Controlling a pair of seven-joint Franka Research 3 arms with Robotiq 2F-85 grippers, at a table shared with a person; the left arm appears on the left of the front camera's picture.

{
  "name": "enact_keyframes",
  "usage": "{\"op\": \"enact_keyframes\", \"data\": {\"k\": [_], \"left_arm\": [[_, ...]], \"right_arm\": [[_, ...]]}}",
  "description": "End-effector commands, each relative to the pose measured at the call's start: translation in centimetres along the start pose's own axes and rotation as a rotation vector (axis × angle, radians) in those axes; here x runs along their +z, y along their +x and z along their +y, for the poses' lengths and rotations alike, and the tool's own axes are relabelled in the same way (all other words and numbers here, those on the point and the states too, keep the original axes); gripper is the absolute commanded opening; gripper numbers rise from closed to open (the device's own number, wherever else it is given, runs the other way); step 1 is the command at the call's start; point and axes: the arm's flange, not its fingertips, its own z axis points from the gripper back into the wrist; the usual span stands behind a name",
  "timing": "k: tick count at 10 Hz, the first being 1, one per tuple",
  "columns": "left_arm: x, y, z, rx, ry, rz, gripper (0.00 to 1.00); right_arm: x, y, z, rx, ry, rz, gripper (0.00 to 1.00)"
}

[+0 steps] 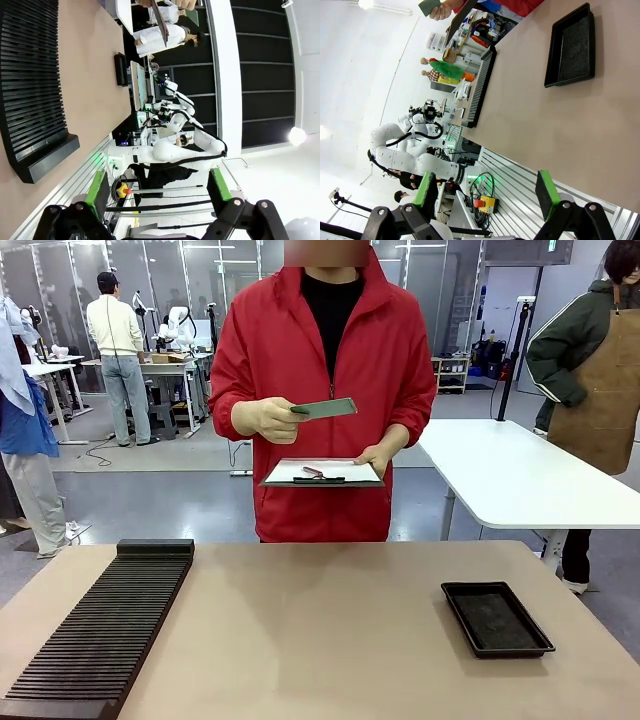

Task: Inspect the PCB.
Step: Pick up the Blank PCB that the human is holding.

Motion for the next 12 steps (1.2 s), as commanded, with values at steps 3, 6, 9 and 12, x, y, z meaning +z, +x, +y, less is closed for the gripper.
{"op": "enact_keyframes", "data": {"k": [3,6,9,12], "left_arm": [[0.19,-0.13,0.02,0.0,0.01,-0.004,1.0],[0.19,-0.13,0.02,0.0,0.01,-0.004,1.0],[0.19,-0.13,0.02,0.0,0.01,-0.004,1.0],[0.19,-0.13,0.02,0.0,0.01,-0.004,1.0]], "right_arm": [[0.12,0.0,0.23,0.013,0.009,-0.008,1.0],[0.12,0.0,0.23,0.013,0.009,-0.008,1.0],[0.12,0.0,0.23,0.013,0.009,-0.008,1.0],[0.12,0.0,0.23,0.013,0.009,-0.008,1.0]]}}
